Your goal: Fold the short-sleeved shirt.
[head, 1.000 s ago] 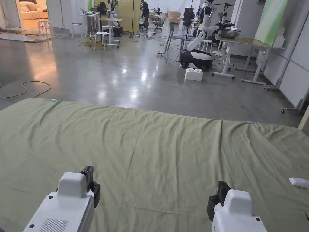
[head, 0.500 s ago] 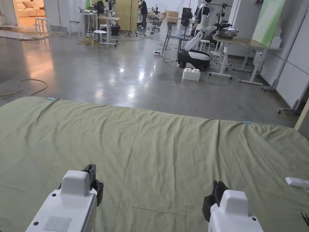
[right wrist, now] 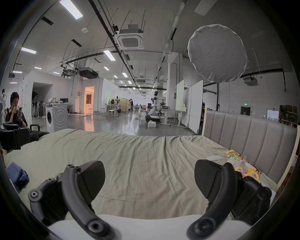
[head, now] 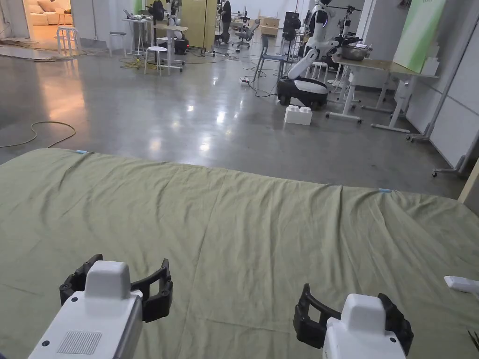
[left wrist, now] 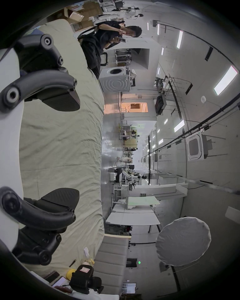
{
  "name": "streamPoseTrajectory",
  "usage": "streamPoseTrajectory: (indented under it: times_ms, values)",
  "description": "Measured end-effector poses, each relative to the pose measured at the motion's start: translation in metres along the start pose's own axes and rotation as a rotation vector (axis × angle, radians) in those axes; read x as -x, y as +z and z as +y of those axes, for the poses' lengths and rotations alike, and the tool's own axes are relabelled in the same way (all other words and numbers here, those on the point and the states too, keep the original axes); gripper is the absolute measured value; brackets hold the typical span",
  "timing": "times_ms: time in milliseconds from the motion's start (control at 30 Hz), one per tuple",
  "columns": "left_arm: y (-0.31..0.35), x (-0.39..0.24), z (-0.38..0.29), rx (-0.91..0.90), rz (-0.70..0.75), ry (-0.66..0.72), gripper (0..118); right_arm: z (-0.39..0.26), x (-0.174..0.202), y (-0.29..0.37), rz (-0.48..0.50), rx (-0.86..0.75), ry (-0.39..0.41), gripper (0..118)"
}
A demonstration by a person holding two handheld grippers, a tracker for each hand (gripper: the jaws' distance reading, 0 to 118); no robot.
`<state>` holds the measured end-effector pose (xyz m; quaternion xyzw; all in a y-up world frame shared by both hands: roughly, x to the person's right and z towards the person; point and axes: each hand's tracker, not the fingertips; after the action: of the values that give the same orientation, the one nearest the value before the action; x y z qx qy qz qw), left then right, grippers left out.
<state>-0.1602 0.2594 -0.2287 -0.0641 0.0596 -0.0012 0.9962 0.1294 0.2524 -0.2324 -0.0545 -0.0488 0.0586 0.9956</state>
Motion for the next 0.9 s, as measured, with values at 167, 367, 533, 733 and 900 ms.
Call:
streamPoseTrajectory:
  times_ms: [167, 367, 533, 733, 900]
  values:
    - [-0.003, 0.009, 0.003, 0.009, -0.003, 0.045, 103, 0.001, -0.008, -0.006, 0.026, 0.001, -0.07, 112]
    - [-0.005, 0.008, 0.006, -0.008, 0.033, 0.031, 111, 0.008, 0.0, -0.016, -0.081, 0.028, -0.024, 118]
    - [-0.006, 0.008, 0.008, -0.021, 0.021, 0.03, 116, 0.006, -0.005, -0.026, -0.026, 0.116, -0.19, 118]
    - [-0.008, 0.012, 0.011, -0.026, 0.026, 0.052, 117, 0.013, -0.011, -0.029, -0.049, 0.079, -0.144, 118]
    - [-0.013, 0.015, 0.013, -0.02, 0.052, 0.085, 118, 0.022, -0.013, -0.038, -0.049, 0.203, -0.195, 118]
